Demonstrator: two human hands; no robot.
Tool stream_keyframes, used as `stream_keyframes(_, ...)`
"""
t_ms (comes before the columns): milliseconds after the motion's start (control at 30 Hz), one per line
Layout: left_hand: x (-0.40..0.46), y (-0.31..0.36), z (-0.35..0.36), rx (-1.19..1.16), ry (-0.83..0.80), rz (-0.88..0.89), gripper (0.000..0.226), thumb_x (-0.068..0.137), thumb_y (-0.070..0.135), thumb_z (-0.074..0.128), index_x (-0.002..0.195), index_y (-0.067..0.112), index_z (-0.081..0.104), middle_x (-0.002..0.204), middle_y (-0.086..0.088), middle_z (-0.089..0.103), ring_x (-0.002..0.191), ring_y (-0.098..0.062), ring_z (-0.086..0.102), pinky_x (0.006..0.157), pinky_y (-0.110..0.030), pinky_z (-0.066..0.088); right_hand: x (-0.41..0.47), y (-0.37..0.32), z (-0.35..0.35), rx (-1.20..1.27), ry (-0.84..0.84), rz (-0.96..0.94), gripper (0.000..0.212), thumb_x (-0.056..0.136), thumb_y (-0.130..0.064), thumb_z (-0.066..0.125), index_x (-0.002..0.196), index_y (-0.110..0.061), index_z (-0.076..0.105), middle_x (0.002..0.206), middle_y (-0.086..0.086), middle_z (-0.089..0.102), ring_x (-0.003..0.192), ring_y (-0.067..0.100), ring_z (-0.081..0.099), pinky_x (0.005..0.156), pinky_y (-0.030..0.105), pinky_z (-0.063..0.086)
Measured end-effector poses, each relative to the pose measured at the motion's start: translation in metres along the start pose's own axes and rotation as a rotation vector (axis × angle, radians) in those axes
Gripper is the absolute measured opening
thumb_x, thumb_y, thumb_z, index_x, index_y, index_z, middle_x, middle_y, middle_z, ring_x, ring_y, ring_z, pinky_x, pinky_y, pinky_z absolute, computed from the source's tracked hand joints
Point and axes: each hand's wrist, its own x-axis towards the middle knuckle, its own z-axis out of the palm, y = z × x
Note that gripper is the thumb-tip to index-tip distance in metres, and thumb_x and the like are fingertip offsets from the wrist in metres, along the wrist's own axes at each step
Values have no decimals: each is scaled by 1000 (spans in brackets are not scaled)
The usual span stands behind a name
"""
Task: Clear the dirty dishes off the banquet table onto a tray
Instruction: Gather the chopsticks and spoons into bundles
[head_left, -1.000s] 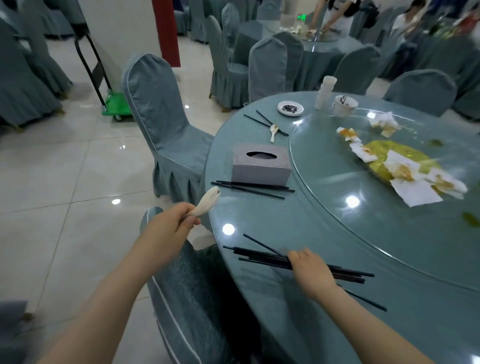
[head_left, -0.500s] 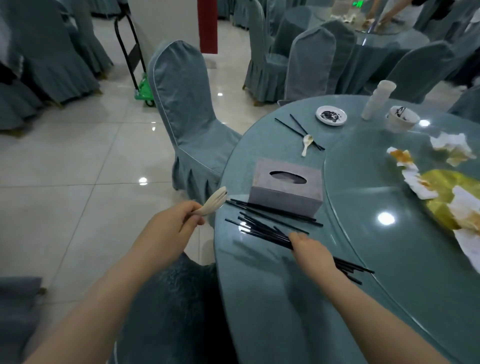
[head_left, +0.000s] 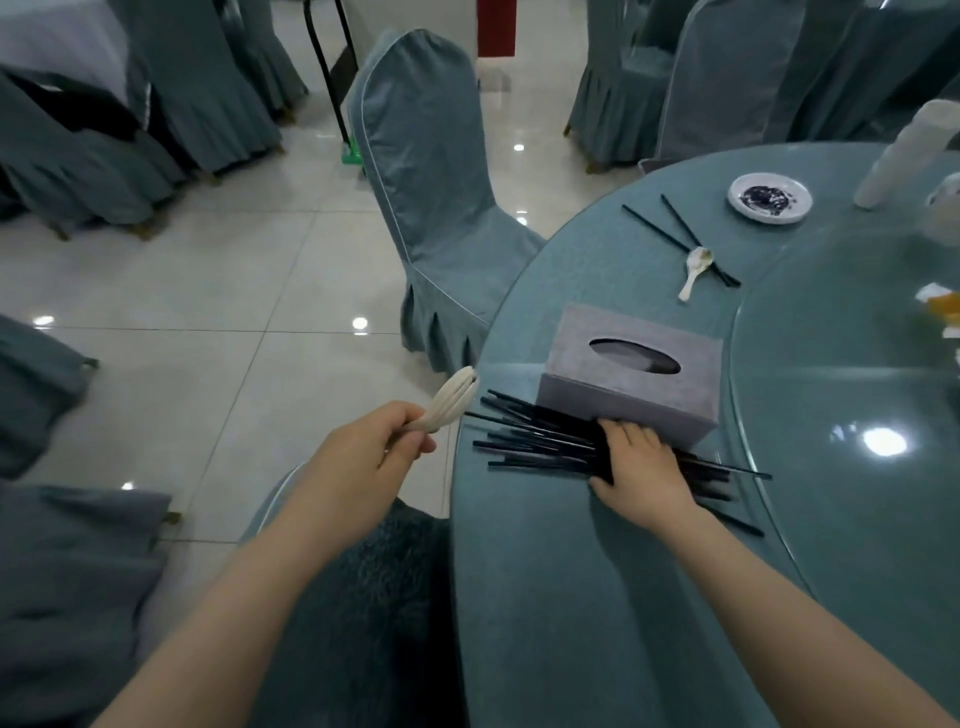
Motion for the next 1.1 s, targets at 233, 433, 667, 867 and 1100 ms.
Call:
stream_keyframes(233, -6, 4, 10, 25, -45, -19, 18, 96, 23, 48, 95, 40, 55, 90, 19, 67, 88, -17, 64, 80, -41, 54, -15, 10, 4, -25, -35, 114, 67, 76, -44, 61, 133, -15, 43, 127, 10, 41, 117, 31, 36, 99, 42, 35)
stream_keyframes(433, -18, 5, 15, 28, -39, 18, 15, 96, 24, 48, 99, 36, 57, 89, 18, 67, 83, -16, 64, 71, -33, 52, -26, 9, 0, 28, -85, 86, 49, 81, -32, 63, 124, -15, 47, 125, 7, 48, 116, 28, 45, 93, 38, 41)
stream_keyframes(667, -24, -4, 19, 87, -29, 10, 14, 97, 22, 47, 98, 32, 57, 88, 18, 65, 80, -17, 63, 67, -33, 52, -54, -6, 6, 71, -213, 108, 53, 80, -30, 64, 122, -7, 42, 124, 13, 44, 119, 31, 41, 93, 37, 43)
stream_keyframes(867, -27, -12, 23, 166, 34, -5, 15, 97, 23, 45, 91, 34, 53, 83, 13, 65, 72, -13, 61, 62, -35, 51, -87, -10, 15, 150, -201, 96, 34, 84, -18, 60, 113, -7, 45, 116, 14, 53, 106, 30, 49, 78, 33, 39)
stream_keyframes(1100, -33, -18, 34, 170, -55, -4, 16, 96, 25, 47, 85, 36, 52, 81, 16, 65, 76, -7, 62, 69, -35, 54, -116, -13, 23, 65, -133, 144, 27, 91, -15, 50, 116, -4, 45, 119, 15, 52, 109, 30, 50, 86, 34, 41)
